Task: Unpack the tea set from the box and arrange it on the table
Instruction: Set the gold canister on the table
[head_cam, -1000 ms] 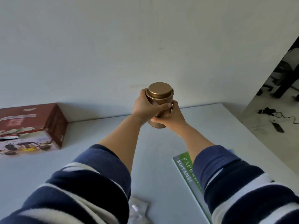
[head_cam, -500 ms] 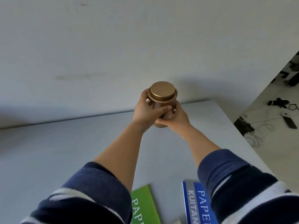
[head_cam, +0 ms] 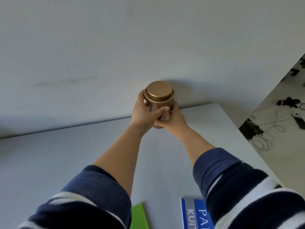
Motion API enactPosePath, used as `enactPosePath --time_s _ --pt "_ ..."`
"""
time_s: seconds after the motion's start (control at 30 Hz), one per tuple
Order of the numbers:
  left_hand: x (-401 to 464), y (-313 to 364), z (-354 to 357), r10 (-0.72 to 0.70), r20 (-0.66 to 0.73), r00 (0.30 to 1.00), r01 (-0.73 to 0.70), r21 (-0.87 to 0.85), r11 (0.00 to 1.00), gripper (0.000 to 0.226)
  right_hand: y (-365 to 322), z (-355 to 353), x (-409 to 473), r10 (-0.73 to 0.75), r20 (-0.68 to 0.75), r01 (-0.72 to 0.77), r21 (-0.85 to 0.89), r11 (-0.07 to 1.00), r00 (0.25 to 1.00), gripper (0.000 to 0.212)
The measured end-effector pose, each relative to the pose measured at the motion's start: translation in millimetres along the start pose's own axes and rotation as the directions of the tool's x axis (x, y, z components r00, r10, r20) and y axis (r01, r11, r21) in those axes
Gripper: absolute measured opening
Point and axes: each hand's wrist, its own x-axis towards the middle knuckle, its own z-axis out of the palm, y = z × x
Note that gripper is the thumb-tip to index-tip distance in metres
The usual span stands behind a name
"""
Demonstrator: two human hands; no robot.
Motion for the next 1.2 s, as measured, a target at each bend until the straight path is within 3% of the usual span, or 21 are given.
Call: enactPosePath --time_s 0.07,0.13,0.2,0.3,0.37,0.47,0.6,0.7,0.83,1.03,1.2 --pt "0 -1 -3 0.001 0.051 0.999 -0.001 0.007 1.0 0.101 -2 0 -6 0.031 -0.009 -0.031 -0.003 1.0 0.999 0.113" --pt "-6 3 -10 -0.061 0.101 0.993 0.054 0.071 0.996 0.123 -8 0 -16 0.093 -0.038 -0.098 -0.145 0.985 0.995 0.122" --pt "-17 5 -21 -0.1 0.124 0.987 0.074 0.201 0.977 0.127 -18 -1 -31 0.183 -0.092 -0.204 -0.333 0.921 0.979 0.121" --pt "-40 11 -49 -0.105 0.135 0.985 0.046 0.386 0.921 0.104 -37 2 -58 0.238 -0.133 -0.271 -0.568 0.777 0.962 0.102" --pt "-57 19 -75 -0.095 0.148 0.984 0.007 0.506 0.862 0.084 -55 9 -79 0.258 -0.094 -0.248 -0.702 0.667 0.961 0.084" --pt "-86 32 -124 -0.07 0.19 0.979 -0.072 0.65 0.756 0.064 -84 31 -113 0.274 -0.007 -0.164 -0.817 0.553 0.962 0.076" --pt "-141 44 -206 -0.047 0.223 0.974 -0.152 0.789 0.595 0.065 -124 83 -172 0.221 0.061 -0.059 -0.865 0.498 0.973 0.073" --pt "-186 48 -271 -0.032 0.24 0.97 -0.185 0.822 0.538 0.065 -154 130 -221 0.197 0.091 -0.017 -0.874 0.486 0.976 0.071" --pt "-240 38 -361 -0.028 0.196 0.98 -0.153 0.837 0.525 0.062 -186 201 -275 0.164 0.153 0.046 -0.853 0.521 0.974 0.068" --pt "-304 10 -495 -0.107 0.038 0.994 0.023 0.856 0.517 0.061 -217 309 -331 0.117 0.254 0.14 -0.797 0.588 0.96 0.062" --pt "-332 -14 -572 -0.149 -0.136 0.979 0.199 0.765 0.612 0.058 -233 378 -345 0.089 0.334 0.218 -0.771 0.598 0.938 0.061"
